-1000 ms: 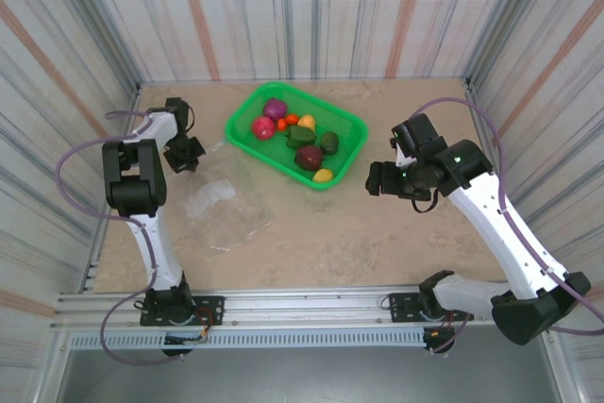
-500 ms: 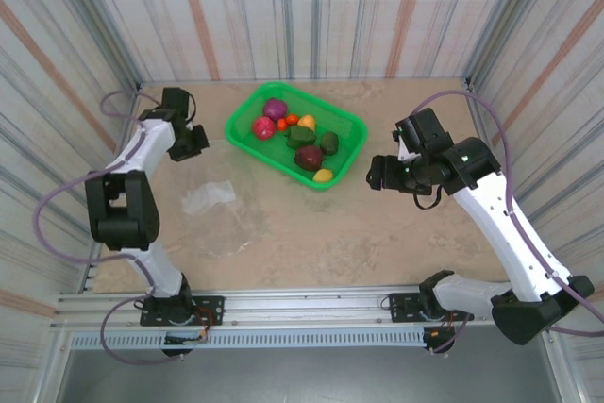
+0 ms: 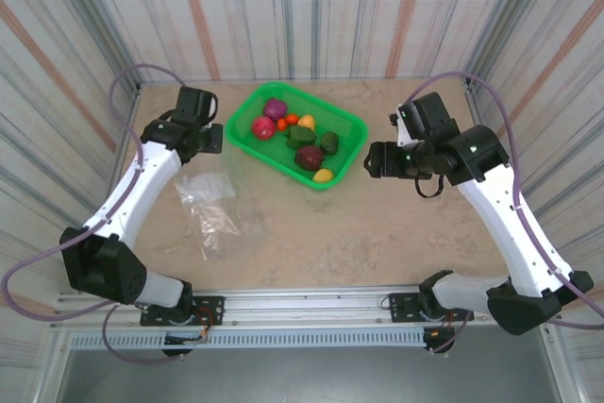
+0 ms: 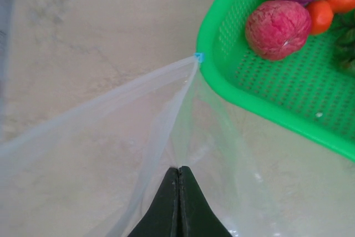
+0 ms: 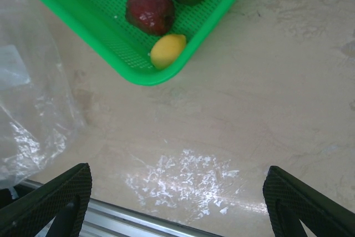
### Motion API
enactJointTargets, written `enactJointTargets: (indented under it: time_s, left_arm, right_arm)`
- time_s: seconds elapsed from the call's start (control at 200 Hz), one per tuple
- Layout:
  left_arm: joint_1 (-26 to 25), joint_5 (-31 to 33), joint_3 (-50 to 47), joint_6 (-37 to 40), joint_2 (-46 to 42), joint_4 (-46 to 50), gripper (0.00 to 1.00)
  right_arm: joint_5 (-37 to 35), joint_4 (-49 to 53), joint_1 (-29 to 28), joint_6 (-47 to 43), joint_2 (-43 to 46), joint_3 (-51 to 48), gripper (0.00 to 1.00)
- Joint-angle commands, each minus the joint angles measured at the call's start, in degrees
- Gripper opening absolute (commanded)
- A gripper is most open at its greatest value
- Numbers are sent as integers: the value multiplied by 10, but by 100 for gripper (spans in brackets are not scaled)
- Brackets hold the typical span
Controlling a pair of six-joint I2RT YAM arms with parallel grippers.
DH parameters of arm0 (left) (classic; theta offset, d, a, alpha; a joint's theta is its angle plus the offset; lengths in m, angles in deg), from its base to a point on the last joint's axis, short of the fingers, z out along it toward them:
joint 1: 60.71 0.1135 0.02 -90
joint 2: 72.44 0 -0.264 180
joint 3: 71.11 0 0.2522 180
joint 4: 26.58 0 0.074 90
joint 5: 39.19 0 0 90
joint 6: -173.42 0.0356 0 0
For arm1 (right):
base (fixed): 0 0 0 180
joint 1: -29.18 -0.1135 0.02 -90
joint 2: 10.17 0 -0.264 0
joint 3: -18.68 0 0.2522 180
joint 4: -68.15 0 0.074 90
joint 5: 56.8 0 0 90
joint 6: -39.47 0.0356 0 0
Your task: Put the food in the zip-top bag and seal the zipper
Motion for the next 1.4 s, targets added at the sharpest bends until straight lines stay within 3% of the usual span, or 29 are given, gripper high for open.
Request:
enactJointTargets:
  time_s: [0.0, 0.19, 0.286, 0.361, 0.471, 0.541, 0.641, 0.817, 0.897, 0.972, 1.012, 1.017, 1.032, 1.037, 1.052, 1.057, 1.097, 1.147, 1.242, 1.398]
  left_arm:
    - [-25, 145, 34, 81, -28, 22, 0]
    - [-62, 245, 66, 140, -45, 5, 0]
    - [-66, 247, 84, 148, -53, 4, 0]
    - [-94, 217, 84, 186, -60, -13, 0]
    - [-175, 157, 44, 297, -80, -69, 0]
    - [-213, 88, 1, 367, -105, -117, 0]
    - [-216, -61, -31, 423, -139, -103, 0]
    - [-205, -153, -81, 480, -190, -135, 0]
    - [-196, -57, -101, 434, -186, -183, 0]
    - [-183, 55, -94, 308, -190, -231, 1]
    - [-164, 63, -69, 223, -192, -200, 24]
    - [-161, 64, -64, 214, -192, -200, 31]
    - [-154, 67, -54, 183, -192, -181, 37]
    - [-152, 69, -48, 174, -192, -181, 44]
    - [-145, 78, -36, 142, -190, -156, 50]
    - [-143, 81, -32, 133, -189, -156, 56]
    - [-121, 89, 6, 56, -183, -97, 71]
    - [-102, 61, 24, 6, -182, -52, 75]
    - [-100, 5, 4, -14, -175, -56, 77]
    - [-95, -57, 64, -103, -15, 68, 80]
  right_arm:
    - [-15, 31, -14, -18, -23, 33, 84]
    - [-37, 59, -35, -21, -54, 85, 84]
    - [-42, 62, -35, -22, -58, 94, 83]
    - [-44, 62, -35, -21, -60, 100, 83]
    - [-48, 61, -27, -22, -61, 113, 83]
    - [-46, 60, -19, -23, -60, 121, 83]
    - [-35, 55, -3, -23, -55, 127, 82]
    - [-2, 29, 11, -23, -49, 120, 81]
    - [5, 18, 11, -18, -52, 116, 81]
    - [7, 8, 11, -12, -50, 104, 81]
    - [8, 3, 11, -11, -48, 95, 82]
    - [8, 2, 11, -11, -47, 94, 82]
    - [8, 0, 11, -11, -46, 91, 82]
    - [8, -1, 11, -11, -46, 90, 82]
    - [8, -2, 12, -11, -45, 86, 83]
    - [8, -2, 12, -12, -44, 85, 83]
    - [8, -3, 14, -10, -44, 79, 84]
    - [11, -4, 18, -9, -46, 74, 84]
    - [21, -13, 25, -10, -49, 57, 85]
    - [35, -22, 27, -5, -65, 36, 85]
